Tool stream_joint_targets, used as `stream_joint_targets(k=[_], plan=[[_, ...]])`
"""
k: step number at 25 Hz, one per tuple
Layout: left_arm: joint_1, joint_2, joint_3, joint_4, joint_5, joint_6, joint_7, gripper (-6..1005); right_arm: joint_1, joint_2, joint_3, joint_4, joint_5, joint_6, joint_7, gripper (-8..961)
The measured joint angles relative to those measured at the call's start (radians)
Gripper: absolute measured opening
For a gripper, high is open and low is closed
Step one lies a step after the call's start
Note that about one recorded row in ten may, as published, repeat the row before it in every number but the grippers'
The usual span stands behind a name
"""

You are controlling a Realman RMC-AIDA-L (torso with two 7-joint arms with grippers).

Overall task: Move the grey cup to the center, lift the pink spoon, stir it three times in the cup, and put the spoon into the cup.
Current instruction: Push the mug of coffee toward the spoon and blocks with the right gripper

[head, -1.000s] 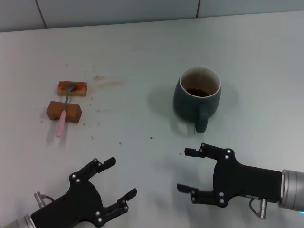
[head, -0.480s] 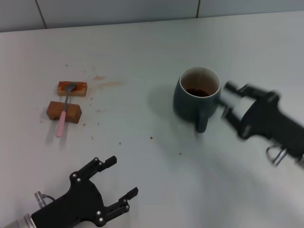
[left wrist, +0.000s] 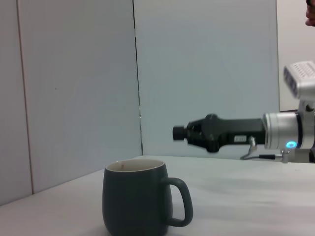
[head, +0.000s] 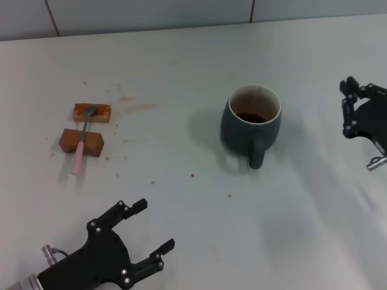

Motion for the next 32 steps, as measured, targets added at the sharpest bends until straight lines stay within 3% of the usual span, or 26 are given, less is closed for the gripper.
stream_joint_targets(k=[6, 20, 32], plan=[[0.005, 0.000, 0.000, -0.001, -0.001, 0.007, 0.000, 801, 0.051, -0.001, -0.030, 0.000, -0.102, 0.148, -0.038, 50], [0.006, 0.000, 0.000, -0.001, -0.002, 0.021, -0.001, 801, 0.131, 0.004, -0.031, 0.082, -0.144, 0.236, -0.039, 50], [0.006, 0.000, 0.000, -0.001, -0.002, 0.029, 0.000, 800, 0.278, 0.007, -0.021, 0.200, -0.144, 0.372, -0.040, 50]])
